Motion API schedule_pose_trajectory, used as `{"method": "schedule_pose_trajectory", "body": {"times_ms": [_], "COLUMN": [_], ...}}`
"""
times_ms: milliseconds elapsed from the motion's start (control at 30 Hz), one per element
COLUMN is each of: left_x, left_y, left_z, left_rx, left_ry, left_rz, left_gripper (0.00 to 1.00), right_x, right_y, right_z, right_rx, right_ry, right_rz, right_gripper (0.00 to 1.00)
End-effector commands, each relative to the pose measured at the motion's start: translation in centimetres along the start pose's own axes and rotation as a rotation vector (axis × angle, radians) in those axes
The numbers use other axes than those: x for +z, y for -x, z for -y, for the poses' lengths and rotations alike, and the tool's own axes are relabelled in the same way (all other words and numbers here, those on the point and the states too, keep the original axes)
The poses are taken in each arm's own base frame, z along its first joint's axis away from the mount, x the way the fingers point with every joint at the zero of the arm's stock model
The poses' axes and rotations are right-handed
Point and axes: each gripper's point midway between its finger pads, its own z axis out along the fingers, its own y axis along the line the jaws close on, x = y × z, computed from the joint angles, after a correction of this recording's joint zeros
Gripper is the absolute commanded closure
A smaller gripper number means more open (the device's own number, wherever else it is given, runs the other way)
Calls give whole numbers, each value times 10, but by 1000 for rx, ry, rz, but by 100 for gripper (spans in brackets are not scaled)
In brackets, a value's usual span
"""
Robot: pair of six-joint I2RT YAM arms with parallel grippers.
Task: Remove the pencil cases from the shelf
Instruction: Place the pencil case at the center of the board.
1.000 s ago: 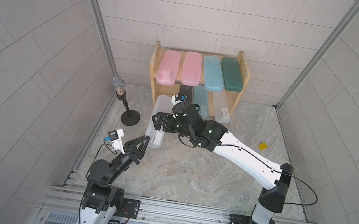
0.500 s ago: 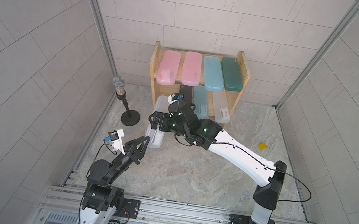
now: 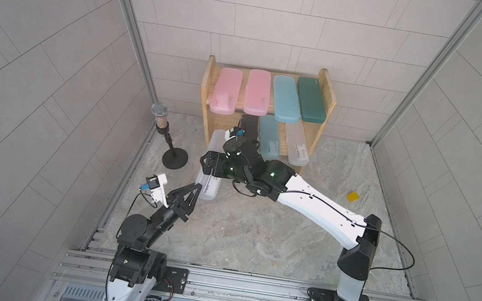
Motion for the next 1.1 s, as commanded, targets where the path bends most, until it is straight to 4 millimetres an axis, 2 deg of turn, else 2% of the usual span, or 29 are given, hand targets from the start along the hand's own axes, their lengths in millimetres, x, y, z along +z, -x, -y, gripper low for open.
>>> {"method": "schedule_pose_trajectory", "body": {"times_ms": [0,100,167,200,333,433,500,600,733,800,867,900,933,967,1067], "left_x": [-2,-2,-3,-3,-5,-6,-6,-5,8,17,24,26,25,24,23], "left_y": [9,9,9,9,11,11,11,19,26,26,28,31,34,38,42], "left_z": [14,13,11,9,5,1,1,10,7,5,4,5,5,4,0], "left_rx": [49,47,44,42,36,35,48,102,80,55,58,69,90,107,150], "left_ry": [-53,-47,-36,-29,1,42,62,84,133,146,147,147,152,163,188], "left_rz": [37,37,42,43,56,48,25,-5,-49,-85,-100,-93,-77,-57,-40], "left_gripper": [100,100,95,88,46,27,23,21,19,13,6,5,5,4,1], "right_x": [7,8,5,4,-13,-35,-51,-77,-110,-125,-139,-145,-152,-158,-169], "right_y": [-8,-9,-10,-11,-8,-12,-21,-43,-73,-85,-95,-97,-99,-101,-101], "right_z": [8,11,14,15,30,50,68,109,181,217,248,261,276,288,321], "right_rx": [11,21,20,18,-19,-73,-111,-146,-136,-109,-70,-48,-28,-11,41], "right_ry": [-29,-29,-34,-34,-56,-76,-87,-139,-267,-330,-368,-389,-417,-447,-513], "right_rz": [-33,-41,-40,-42,-32,-40,-69,-137,-239,-284,-343,-364,-382,-399,-417], "right_gripper": [19,33,38,40,41,45,48,51,59,64,73,82,97,100,100]}}
